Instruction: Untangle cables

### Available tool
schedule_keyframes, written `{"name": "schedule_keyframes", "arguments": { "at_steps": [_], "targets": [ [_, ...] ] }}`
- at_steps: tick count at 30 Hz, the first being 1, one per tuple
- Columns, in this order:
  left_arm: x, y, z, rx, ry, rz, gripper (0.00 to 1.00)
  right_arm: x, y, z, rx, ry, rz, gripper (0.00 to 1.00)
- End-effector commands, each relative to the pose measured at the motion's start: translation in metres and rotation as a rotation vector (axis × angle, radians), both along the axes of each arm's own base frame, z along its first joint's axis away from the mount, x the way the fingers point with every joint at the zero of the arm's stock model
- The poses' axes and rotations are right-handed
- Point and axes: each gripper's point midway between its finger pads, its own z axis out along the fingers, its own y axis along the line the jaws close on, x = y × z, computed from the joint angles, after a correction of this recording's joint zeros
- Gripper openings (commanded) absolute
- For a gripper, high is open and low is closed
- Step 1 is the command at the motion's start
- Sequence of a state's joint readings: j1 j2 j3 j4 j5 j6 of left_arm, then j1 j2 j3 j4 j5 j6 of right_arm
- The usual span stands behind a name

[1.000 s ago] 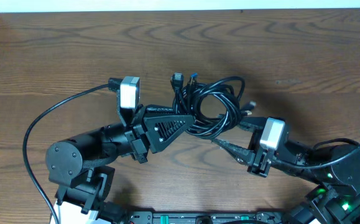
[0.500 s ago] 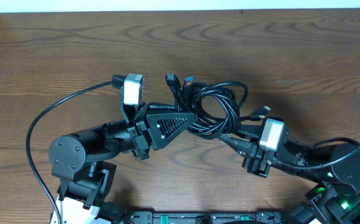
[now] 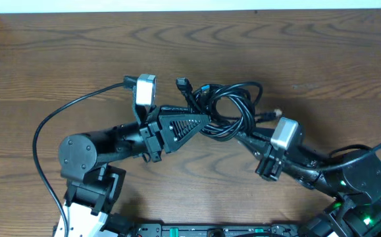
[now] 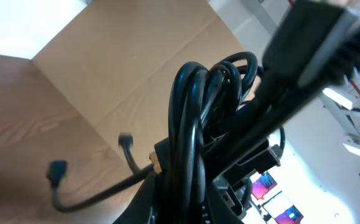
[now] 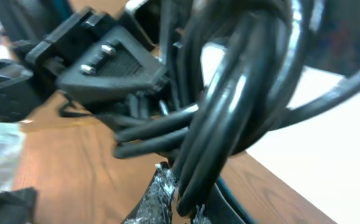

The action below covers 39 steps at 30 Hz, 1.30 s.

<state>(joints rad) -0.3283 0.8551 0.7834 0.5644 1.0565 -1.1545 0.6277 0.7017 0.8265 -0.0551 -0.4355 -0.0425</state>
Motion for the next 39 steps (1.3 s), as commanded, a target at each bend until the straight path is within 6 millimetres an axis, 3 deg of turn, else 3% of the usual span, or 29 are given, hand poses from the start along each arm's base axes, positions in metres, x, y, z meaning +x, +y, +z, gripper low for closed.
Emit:
{"name": "schedule_keyframes", "arguments": {
  "at_steps": [1,15,25,31,39],
  "targets": [
    [-0.016,0.002,0.013,-0.007,-0.063,-0.032,0.07,0.040,-0.030,-0.006,-0.038,0.000,-0.292,0.01],
    [-0.016,0.003,0.013,-0.007,-0.063,-0.031,0.07,0.065,-0.064,-0.032,-0.152,0.046,-0.531,0.01],
    [-0.015,0.003,0.013,-0.009,-0.063,-0.023,0.08,0.069,-0.074,-0.048,-0.206,0.089,-0.592,0.01],
    [-0.008,0.009,0.013,-0.007,-0.062,0.010,0.07,0.075,-0.092,-0.056,-0.241,0.107,-0.700,0.01],
    [-0.004,0.012,0.012,-0.005,-0.059,0.023,0.07,0.074,-0.089,-0.058,-0.245,0.112,-0.678,0.01]
  ]
}}
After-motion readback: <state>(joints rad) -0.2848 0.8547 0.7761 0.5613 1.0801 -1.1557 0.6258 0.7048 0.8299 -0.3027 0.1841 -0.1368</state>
